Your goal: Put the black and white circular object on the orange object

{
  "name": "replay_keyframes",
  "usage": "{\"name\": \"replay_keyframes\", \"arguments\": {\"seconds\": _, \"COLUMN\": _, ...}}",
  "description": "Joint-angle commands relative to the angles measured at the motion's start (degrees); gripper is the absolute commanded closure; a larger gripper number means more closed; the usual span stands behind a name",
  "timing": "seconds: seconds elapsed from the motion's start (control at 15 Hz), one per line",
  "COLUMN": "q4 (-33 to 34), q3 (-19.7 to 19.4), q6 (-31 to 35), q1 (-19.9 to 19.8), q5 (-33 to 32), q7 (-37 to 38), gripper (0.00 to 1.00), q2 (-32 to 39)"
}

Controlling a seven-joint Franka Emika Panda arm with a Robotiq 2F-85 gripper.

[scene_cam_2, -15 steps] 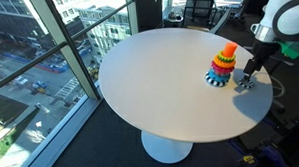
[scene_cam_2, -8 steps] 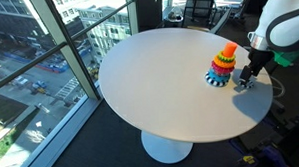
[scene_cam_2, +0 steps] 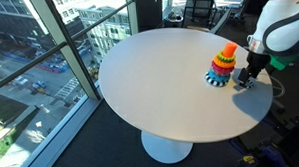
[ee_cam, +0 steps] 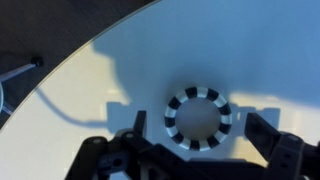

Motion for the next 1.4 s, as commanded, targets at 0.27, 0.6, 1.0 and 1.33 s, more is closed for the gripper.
{"name": "replay_keyframes", "arguments": {"seconds": 0.27, "q4": 1.91, "q3": -0.07, "q6": 0.34, "q1": -0.7, "q5": -0.57, "q7": 1.93, "gripper": 0.05, "q2": 1.96}}
{"name": "replay_keyframes", "arguments": {"seconds": 0.6, "q4": 2.27, "q3": 0.13, "q6": 0.19, "q1": -1.04, "q5": -0.01, "q7": 1.51, "gripper": 0.2, "q2": 2.26}}
{"name": "replay_keyframes", "arguments": {"seconds": 1.0, "q4": 1.81, "q3": 0.21, "q6": -1.61, "q1": -1.21, "q5": 0.39, "q7": 1.41, "gripper": 0.59, "q2": -0.99}}
{"name": "replay_keyframes", "arguments": {"seconds": 1.33, "q4": 1.22, "q3": -0.21, "q6": -4.18, "q1": -1.91, "q5": 0.24, "q7": 1.53, "gripper": 0.59, "q2": -6.52}}
